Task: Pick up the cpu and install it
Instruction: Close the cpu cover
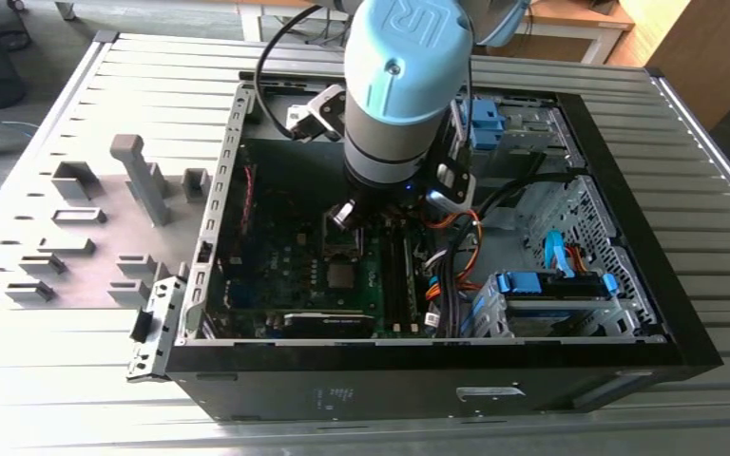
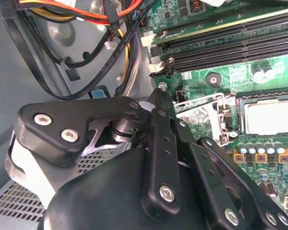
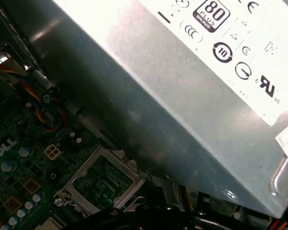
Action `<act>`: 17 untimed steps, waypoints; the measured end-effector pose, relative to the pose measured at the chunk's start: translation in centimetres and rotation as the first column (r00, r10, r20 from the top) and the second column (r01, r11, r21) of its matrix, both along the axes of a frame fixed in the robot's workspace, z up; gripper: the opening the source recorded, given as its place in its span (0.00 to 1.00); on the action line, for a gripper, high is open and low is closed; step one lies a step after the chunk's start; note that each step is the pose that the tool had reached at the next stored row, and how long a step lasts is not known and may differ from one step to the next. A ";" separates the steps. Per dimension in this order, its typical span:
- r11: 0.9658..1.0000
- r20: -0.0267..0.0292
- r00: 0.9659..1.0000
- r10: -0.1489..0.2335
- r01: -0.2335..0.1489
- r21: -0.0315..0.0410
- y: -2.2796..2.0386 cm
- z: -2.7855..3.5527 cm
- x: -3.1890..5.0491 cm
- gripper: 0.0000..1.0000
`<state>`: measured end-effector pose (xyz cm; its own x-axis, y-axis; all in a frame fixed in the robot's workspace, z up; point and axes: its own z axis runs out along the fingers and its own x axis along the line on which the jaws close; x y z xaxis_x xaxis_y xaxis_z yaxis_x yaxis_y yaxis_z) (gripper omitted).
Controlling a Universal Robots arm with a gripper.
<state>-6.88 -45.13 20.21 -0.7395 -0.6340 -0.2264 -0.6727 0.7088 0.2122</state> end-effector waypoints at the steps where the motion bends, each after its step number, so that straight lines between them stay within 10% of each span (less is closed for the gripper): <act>1: 1.000 0.000 1.000 -0.004 0.004 0.000 0.00 -0.07 -0.01 0.11; 17: 1.000 0.000 1.000 -0.013 0.013 0.001 0.00 -0.29 -0.47 0.11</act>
